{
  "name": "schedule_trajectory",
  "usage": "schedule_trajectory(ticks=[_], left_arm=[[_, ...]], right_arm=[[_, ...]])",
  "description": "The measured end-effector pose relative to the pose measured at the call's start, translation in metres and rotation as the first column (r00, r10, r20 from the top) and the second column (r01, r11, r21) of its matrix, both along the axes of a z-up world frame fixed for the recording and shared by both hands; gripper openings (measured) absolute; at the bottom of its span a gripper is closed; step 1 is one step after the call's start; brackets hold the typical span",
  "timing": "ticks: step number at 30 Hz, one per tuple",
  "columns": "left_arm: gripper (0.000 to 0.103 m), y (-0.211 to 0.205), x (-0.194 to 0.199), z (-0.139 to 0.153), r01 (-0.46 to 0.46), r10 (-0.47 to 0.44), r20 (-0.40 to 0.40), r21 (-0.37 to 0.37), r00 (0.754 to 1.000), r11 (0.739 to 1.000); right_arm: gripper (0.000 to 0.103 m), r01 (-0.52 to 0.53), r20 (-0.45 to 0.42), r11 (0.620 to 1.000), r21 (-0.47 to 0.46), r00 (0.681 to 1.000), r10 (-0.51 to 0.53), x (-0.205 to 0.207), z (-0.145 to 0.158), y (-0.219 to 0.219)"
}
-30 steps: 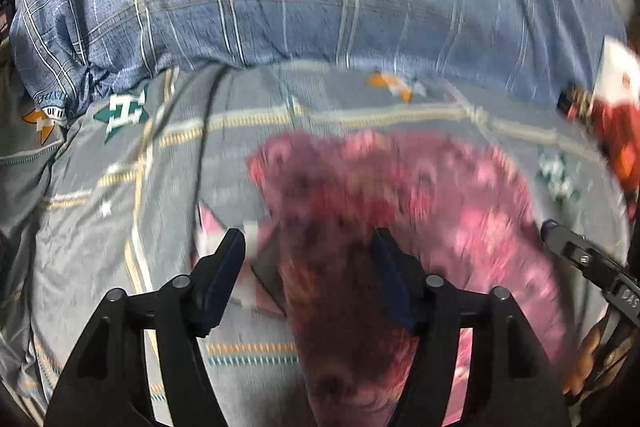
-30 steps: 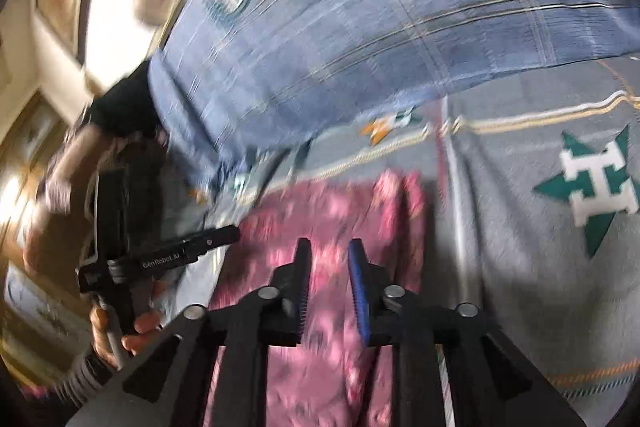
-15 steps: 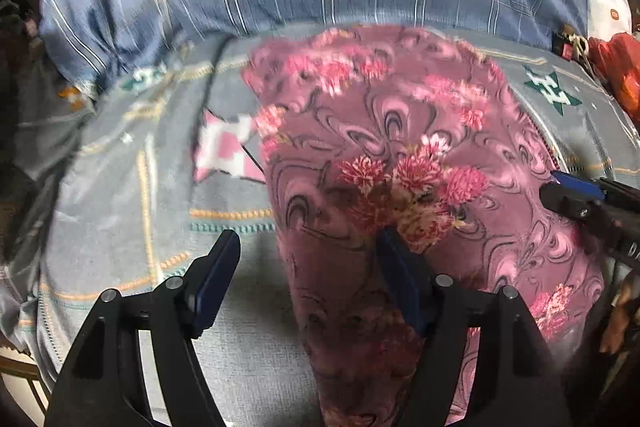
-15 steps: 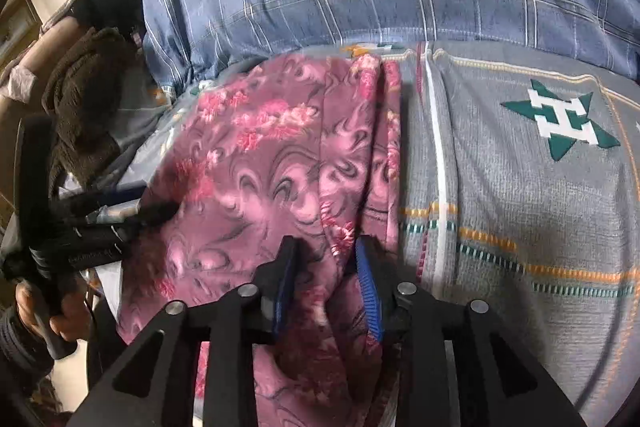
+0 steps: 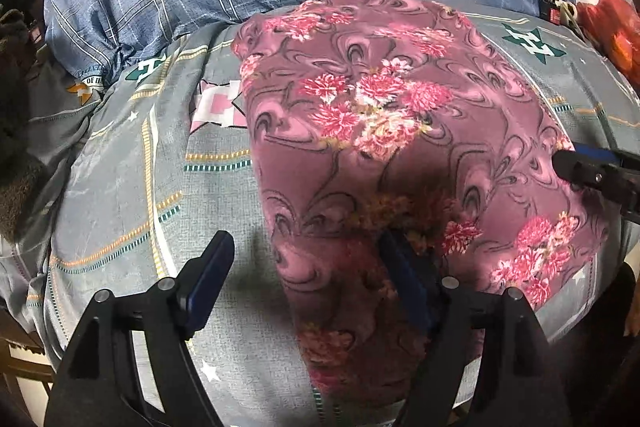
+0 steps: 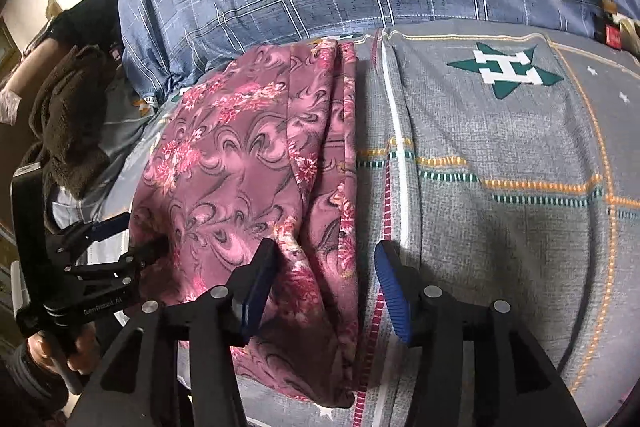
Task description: Fold small clothes
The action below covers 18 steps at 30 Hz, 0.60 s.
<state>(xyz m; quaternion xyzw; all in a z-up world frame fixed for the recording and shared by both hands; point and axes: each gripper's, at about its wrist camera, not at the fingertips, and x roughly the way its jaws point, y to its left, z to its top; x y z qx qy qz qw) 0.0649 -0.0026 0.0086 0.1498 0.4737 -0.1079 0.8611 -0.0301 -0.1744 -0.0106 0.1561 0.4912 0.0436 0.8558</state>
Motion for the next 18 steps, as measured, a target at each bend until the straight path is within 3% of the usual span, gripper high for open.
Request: schedule_trajectory(ticks=[7,10,13,18], left_arm=[[0.077,0.003,0.0,0.006,0.008,-0.008,-0.004,-0.013,1.0,1.0],[0.076,0.012,0.005,0.024,0.008,-0.006,0.03,-0.059,1.0,0.998],[0.077,0.025,0.031,0.04,-0.038,0.044,0.044,-0.113,0.998,0.993],[0.077,0.027,0.091,0.03,-0.12,0.116,-0.041,-0.131,0.992,0.984]], right_arm=[[0.053,-0.001,0.007,0.999,-0.038,1.0,0.001,0.017,0.017,0.004],[0.053,0.019,0.038,1.0,-0.023,0.999,-0.018,0.033,0.027,0.002],[0.053,0.04,0.064,0.999,0.007,0.997,-0.04,0.057,0.034,-0.001],[0.054,0.079,0.023,0.992,0.103,0.996,-0.081,0.116,0.018,-0.005]])
